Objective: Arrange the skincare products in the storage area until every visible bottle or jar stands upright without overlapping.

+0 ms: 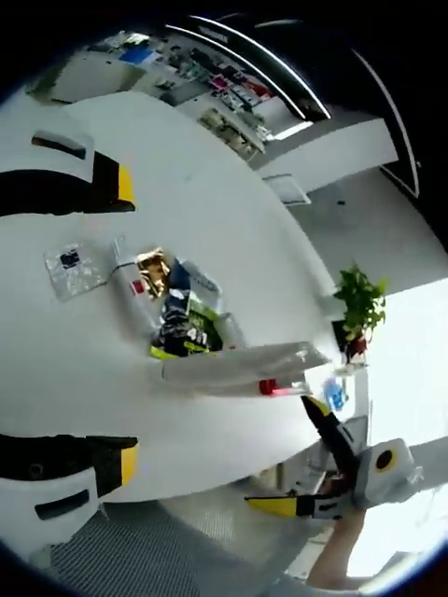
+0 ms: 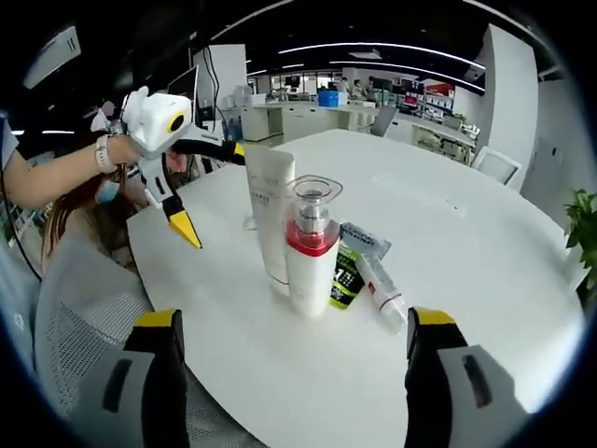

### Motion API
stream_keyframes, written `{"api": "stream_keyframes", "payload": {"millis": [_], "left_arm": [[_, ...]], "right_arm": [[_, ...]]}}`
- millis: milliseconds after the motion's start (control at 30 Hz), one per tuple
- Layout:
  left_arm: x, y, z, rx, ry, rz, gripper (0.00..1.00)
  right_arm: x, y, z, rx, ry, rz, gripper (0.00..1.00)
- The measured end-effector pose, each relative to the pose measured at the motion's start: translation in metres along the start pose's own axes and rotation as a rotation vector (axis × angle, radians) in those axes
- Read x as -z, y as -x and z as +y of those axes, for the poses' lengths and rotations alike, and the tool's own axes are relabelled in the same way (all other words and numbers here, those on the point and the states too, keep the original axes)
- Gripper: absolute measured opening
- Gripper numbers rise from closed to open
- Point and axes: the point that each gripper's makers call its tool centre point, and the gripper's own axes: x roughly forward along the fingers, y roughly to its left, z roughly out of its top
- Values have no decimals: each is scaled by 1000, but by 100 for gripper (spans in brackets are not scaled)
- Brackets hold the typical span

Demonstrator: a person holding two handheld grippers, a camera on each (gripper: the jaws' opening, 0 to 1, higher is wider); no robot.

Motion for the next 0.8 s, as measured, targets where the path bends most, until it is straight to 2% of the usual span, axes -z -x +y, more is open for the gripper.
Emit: {"api": "stream_keyframes", "payload": {"millis": [167, 267, 433, 467, 533, 633, 800], "left_arm": [[-2, -11, 18, 27, 30, -24, 88], [1, -17, 31, 23, 27, -11, 82], [6, -24, 42, 42, -81, 46, 72], [10, -26, 44, 50, -125, 75, 69], [24, -28, 47, 62, -201, 183, 62], [28, -35, 48, 82, -289, 217, 60], [29, -47, 49, 135, -298, 224, 52]], "right_arm": [[2, -2, 1, -10, -24, 0, 99], [4, -2, 1, -14, -28, 7, 99], [4, -2, -4, -4, -42, 1, 98], [5, -2, -4, -5, -45, 2, 97], [5, -3, -4, -6, -47, 5, 97], [6, -4, -3, -10, -51, 4, 96], [10, -5, -4, -6, -53, 12, 95]]}}
